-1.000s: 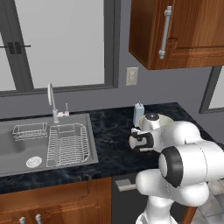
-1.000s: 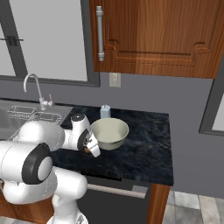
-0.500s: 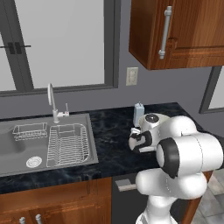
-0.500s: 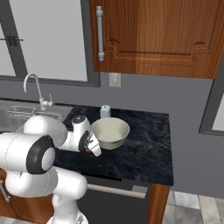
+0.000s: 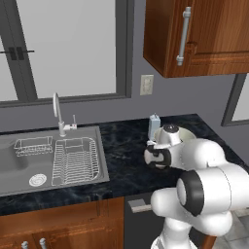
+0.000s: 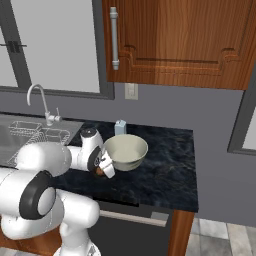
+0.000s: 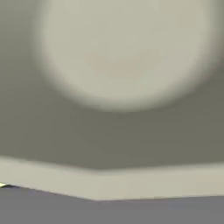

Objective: Gather the eggs and milk located in the vicinity of the sink area and place them right next to the bowl.

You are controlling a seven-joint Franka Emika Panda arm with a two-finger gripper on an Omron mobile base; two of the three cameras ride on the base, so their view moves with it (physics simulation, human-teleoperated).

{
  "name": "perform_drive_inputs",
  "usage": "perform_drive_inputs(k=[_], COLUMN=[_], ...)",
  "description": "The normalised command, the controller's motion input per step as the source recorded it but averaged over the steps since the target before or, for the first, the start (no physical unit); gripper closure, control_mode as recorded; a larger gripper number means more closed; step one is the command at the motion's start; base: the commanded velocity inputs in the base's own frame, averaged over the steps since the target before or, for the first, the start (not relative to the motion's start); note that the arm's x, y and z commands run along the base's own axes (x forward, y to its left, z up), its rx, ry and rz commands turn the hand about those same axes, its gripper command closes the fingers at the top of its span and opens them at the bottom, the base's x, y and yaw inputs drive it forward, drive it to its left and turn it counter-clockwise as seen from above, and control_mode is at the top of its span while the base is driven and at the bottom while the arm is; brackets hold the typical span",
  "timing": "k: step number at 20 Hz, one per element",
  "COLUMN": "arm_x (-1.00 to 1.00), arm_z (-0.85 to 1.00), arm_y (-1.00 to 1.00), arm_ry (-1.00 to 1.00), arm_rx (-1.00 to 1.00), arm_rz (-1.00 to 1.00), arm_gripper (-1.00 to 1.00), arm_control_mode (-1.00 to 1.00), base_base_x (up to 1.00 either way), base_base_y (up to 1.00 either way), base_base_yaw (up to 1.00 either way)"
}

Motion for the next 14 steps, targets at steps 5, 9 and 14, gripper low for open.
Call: perform_drive_inputs(k=[5,9,14], arm_x=[-0.22,-0.1,-0.01], arm_z=[0.25,0.34,0.41], arm_y=[0.0,0.0,0.0], arm_ry=[-0.02,-0.04,-0.03], arm_rx=[0.0,0.0,0.0], arm_rz=[0.0,0.0,0.0], arm_gripper=[-1.0,-1.0,-1.0], arm_control_mode=[-1.0,-1.0,-1.0], base_base_x=[0.0,0.0,0.0], base_base_y=[0.0,0.0,0.0], base_base_yaw=[0.0,0.0,0.0])
